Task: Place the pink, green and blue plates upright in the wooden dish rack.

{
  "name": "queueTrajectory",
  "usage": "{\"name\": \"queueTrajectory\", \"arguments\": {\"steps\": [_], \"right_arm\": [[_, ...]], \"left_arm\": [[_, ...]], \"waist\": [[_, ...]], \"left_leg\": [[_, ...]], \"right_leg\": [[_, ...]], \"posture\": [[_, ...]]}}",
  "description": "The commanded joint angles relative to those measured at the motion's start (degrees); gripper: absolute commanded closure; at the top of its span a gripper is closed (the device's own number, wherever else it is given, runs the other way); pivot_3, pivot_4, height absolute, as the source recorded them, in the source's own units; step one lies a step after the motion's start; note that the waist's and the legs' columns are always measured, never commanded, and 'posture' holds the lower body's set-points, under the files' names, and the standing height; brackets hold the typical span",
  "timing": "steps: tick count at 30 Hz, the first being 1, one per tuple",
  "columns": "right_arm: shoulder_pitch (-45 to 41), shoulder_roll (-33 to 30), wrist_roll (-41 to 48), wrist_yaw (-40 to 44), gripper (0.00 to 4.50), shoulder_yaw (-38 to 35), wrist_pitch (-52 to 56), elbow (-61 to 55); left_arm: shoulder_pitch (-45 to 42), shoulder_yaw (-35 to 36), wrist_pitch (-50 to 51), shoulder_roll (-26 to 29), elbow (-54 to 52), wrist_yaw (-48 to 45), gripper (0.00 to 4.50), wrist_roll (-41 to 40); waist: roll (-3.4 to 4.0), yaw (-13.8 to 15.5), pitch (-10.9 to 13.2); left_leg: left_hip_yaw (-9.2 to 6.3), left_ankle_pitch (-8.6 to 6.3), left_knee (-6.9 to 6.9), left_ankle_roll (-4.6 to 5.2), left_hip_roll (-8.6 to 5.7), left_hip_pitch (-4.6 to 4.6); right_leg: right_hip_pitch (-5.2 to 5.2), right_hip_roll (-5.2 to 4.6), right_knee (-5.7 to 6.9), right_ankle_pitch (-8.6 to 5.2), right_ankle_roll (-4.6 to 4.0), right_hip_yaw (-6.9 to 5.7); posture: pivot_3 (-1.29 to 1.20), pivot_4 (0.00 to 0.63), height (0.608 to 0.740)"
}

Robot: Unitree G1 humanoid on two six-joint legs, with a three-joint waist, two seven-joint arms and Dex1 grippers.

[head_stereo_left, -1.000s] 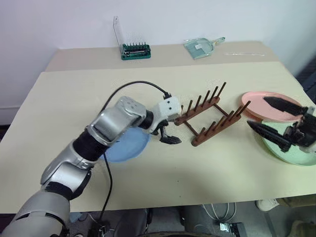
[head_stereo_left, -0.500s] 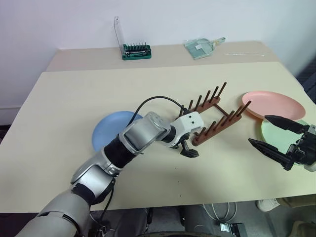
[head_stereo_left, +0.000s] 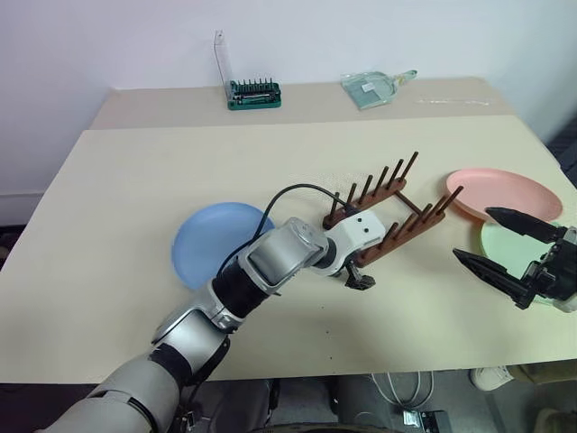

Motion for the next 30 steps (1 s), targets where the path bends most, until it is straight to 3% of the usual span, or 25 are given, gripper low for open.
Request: {"name": "queueTrajectory", "arguments": {"steps": [1, 8, 11, 17, 27, 30], "right_arm": [[0.42, 0.41, 0.95, -0.46, 0.02, -2.39, -1.02, -2.38], [1.24, 0.68, 1.35, -1.16, 0.02, -2.93, -0.96, -3.46], [1.17, 0.64, 1.47, -1.6, 0.0, -2.97, -0.81, -3.79], [1.33, 0.78, 1.47, -2.08, 0.0, -2.81, -0.88, -4.0], [0.84, 1.02, 1.62, -2.85, 0.0, -2.28, -1.0, -4.01], [0.78, 1.05, 1.73, -2.92, 0.0, -2.15, -0.9, -4.14]], "left_arm": [[0.82, -0.24, -0.61, -0.09, 1.71, 1.74, 0.0, 2.03], [1.36, 1.83, -2.66, -2.19, 4.45, 4.36, 0.0, 3.07], [1.4, 3.18, -2.42, -3.34, 5.58, 5.09, 0.95, 3.02], [1.73, 4.62, -1.77, -3.95, 5.86, 5.64, 3.77, 3.01], [0.94, 6.22, -4.74, -2.42, 4.94, 3.52, 3.75, 3.22], [-0.29, 1.9, -13.7, 2.94, 4.64, -3.97, 3.75, 5.06]], "waist": [[0.0, -0.02, 0.0], [-0.02, -0.02, 0.01], [-0.03, -0.04, 0.01], [-0.01, -0.04, 0.0], [-0.01, -0.14, 0.01], [0.05, -0.2, -0.02]], "left_leg": [[0.0, 0.0, 0.0, 0.0, 0.0, 0.02], [0.0, -0.02, 0.0, 0.03, 0.0, 0.16], [0.0, -0.02, 0.0, 0.04, 0.01, 0.19], [0.0, -0.04, 0.0, 0.06, 0.0, 0.18], [0.04, -0.05, -0.01, 0.07, 0.01, 0.21], [0.04, -0.05, -0.02, 0.07, 0.01, 0.2]], "right_leg": [[0.02, 0.0, 0.0, 0.0, 0.0, 0.0], [0.18, 0.0, -0.01, -0.13, 0.21, 0.0], [0.19, 0.0, -0.01, -0.14, 0.22, 0.0], [0.19, -0.01, -0.02, -0.16, 0.24, 0.0], [0.19, -0.01, -0.02, -0.17, 0.26, 0.0], [0.18, -0.01, -0.01, -0.17, 0.26, 0.0]], "posture": [[0.0, 0.15, 0.74], [0.0, 0.15, 0.74], [0.0, 0.15, 0.74], [0.0, 0.15, 0.74], [0.0, 0.15, 0.74], [0.0, 0.15, 0.74]]}}
